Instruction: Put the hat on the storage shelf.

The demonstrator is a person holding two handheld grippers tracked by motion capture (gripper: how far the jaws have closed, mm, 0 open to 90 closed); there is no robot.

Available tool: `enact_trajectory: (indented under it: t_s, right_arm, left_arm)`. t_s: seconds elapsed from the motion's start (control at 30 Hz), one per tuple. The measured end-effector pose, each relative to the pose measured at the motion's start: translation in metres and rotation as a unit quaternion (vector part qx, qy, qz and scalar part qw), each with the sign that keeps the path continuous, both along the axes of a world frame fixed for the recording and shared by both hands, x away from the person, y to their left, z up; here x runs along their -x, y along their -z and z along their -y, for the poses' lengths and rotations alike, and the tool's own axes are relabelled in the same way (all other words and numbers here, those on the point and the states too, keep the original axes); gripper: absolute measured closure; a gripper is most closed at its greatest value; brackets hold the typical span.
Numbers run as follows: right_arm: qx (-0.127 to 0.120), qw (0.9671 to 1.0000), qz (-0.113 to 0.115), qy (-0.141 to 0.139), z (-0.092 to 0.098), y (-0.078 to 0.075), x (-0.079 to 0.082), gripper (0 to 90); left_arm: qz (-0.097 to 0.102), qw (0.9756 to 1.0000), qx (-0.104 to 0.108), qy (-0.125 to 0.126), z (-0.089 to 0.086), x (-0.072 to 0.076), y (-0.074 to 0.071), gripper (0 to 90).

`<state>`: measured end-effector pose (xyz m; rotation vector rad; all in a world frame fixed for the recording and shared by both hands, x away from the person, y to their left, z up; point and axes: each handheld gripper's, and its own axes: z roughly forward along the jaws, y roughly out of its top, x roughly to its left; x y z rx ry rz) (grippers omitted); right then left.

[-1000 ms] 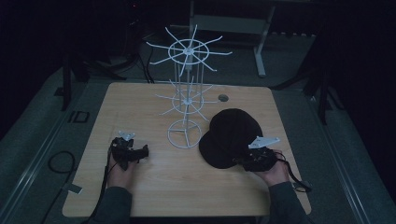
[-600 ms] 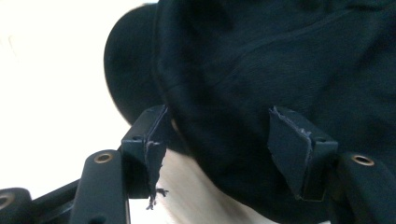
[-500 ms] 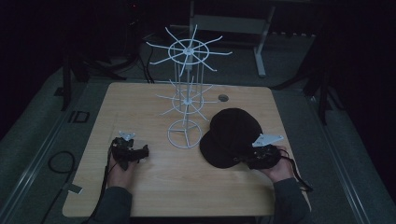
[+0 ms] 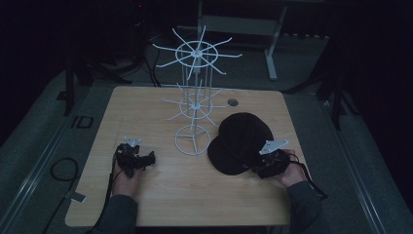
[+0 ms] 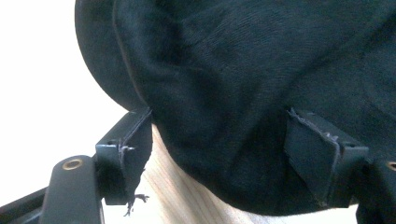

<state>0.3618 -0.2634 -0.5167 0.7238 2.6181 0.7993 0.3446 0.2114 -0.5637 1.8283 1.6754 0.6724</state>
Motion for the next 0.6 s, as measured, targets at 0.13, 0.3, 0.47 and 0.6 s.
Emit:
enact_trajectory:
  t_s: [0.13, 0.3, 0.47, 0.6]
  right_arm:
    - [0.024, 0.9996, 0.012, -0.010, -0.008, 0.005, -0.002, 24.3]
    - [0.044, 0.9989, -0.005, -0.015, -0.009, 0.011, -0.005, 32.0]
    - [0.047, 0.9987, -0.012, -0.016, -0.006, 0.012, -0.002, 39.2]
    - [0.053, 0.9984, -0.009, -0.018, -0.006, 0.013, 0.000, 45.8]
  left_arm:
    - [0.000, 1.0000, 0.000, 0.000, 0.000, 0.000, 0.000, 11.5]
    - [0.000, 1.0000, 0.000, 0.000, 0.000, 0.000, 0.000, 11.5]
    - [0.000, 1.0000, 0.000, 0.000, 0.000, 0.000, 0.000, 11.5]
    - [0.000, 1.0000, 0.000, 0.000, 0.000, 0.000, 0.000, 11.5]
